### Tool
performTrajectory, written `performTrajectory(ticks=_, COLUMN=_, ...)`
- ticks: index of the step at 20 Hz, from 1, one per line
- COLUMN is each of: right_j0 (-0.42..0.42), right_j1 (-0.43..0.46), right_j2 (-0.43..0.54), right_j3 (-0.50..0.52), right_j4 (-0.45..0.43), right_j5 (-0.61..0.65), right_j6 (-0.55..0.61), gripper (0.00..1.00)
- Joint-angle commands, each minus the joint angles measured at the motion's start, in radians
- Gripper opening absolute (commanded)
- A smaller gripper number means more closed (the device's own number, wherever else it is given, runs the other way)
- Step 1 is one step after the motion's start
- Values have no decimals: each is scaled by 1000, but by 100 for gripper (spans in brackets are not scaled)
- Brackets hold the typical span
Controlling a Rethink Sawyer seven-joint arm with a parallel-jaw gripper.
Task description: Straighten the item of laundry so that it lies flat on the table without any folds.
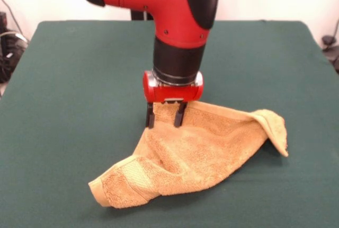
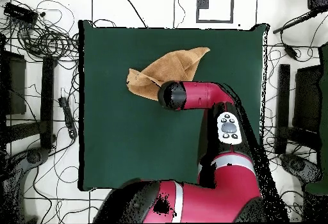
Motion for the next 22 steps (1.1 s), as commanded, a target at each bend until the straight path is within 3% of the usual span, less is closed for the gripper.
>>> performTrajectory(ticks=1, right_j0=27, right_j1=127, right_j2=47, right_j3=16, right_j4=-7, right_j5=-64, right_j6=137, gripper=100)
performTrajectory(ticks=22, right_j0=28, right_j1=54, right_j2=43, right_j3=74, right_j4=7, right_j5=-18, right_j6=133, gripper=100)
